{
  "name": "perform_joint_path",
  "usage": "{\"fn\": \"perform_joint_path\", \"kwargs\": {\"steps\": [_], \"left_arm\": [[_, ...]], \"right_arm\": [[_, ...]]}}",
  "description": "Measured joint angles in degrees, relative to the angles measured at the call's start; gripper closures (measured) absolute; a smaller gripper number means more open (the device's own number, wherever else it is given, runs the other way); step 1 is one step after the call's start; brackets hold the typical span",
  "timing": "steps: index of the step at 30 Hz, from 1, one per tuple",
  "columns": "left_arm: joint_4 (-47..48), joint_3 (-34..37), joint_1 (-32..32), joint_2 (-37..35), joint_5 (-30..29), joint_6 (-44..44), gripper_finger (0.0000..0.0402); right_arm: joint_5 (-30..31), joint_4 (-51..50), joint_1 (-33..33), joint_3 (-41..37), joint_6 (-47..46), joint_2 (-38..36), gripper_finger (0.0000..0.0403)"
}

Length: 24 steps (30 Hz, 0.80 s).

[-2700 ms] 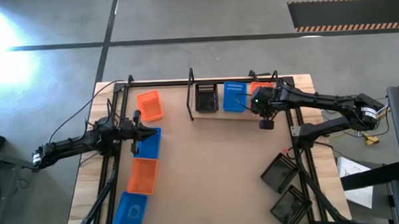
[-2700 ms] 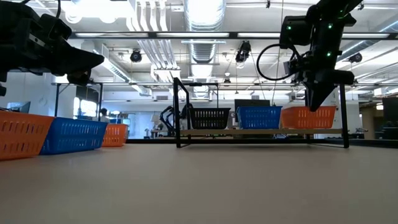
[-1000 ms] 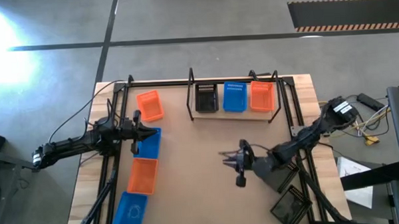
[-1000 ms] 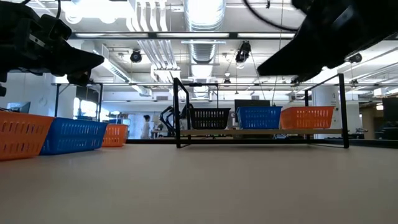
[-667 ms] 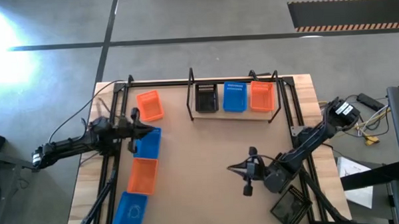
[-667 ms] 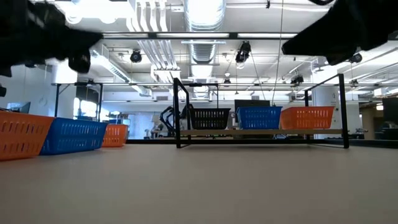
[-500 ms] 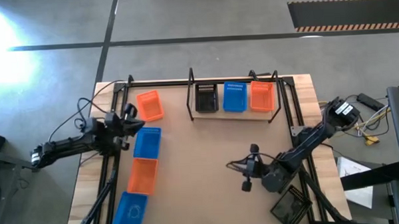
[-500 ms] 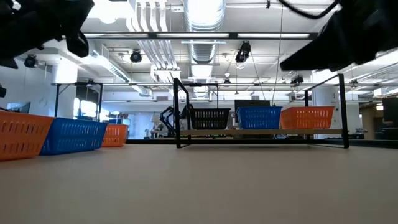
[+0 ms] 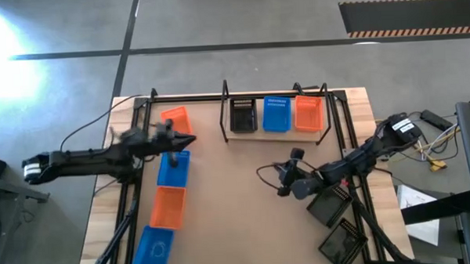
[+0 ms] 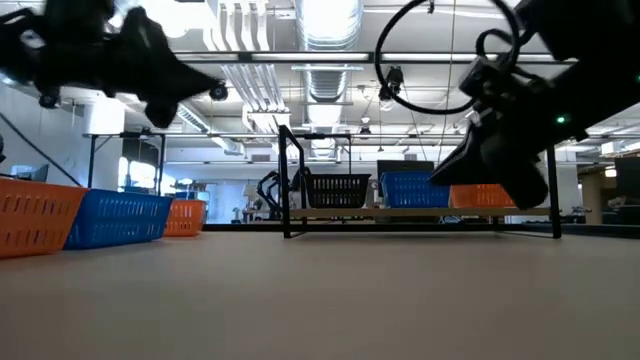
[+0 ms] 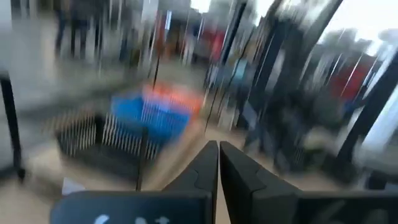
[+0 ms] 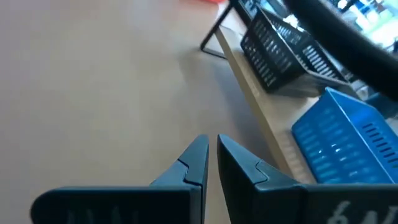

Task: Stack baskets on shelf by color
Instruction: Stack the top orange basket on top of the orange basket on the shelf

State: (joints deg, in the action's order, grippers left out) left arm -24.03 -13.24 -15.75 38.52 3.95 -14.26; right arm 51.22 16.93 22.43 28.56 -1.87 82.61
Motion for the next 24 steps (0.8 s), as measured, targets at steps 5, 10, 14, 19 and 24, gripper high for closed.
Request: {"fn": "perform_joint_path", "kwargs": {"steps": [5,10,14,19,24], "left_arm": [[24.30,-13.17,0.04,8.83,-1.39,1.49,0.0402],[46.00,-24.83,1.05,17.02,-5.42,1.16,0.0402],[57.31,-31.44,4.71,21.25,-9.19,1.17,0.0402],[67.95,-36.83,12.50,23.71,-15.14,-0.73,0.0402],[75.59,-38.86,22.34,24.12,-18.61,-6.73,0.0402]], "right_arm": [[-2.62,0.48,-2.39,-0.01,-5.30,0.00,0.0375],[-3.20,1.27,-1.92,-0.03,-13.02,0.00,0.0375],[-3.23,2.27,-0.99,-0.07,-15.38,0.00,0.0375],[-3.23,2.35,0.79,-0.08,-16.50,0.00,0.0375],[-3.21,2.73,4.00,-0.09,-18.12,0.00,0.0375]]}}
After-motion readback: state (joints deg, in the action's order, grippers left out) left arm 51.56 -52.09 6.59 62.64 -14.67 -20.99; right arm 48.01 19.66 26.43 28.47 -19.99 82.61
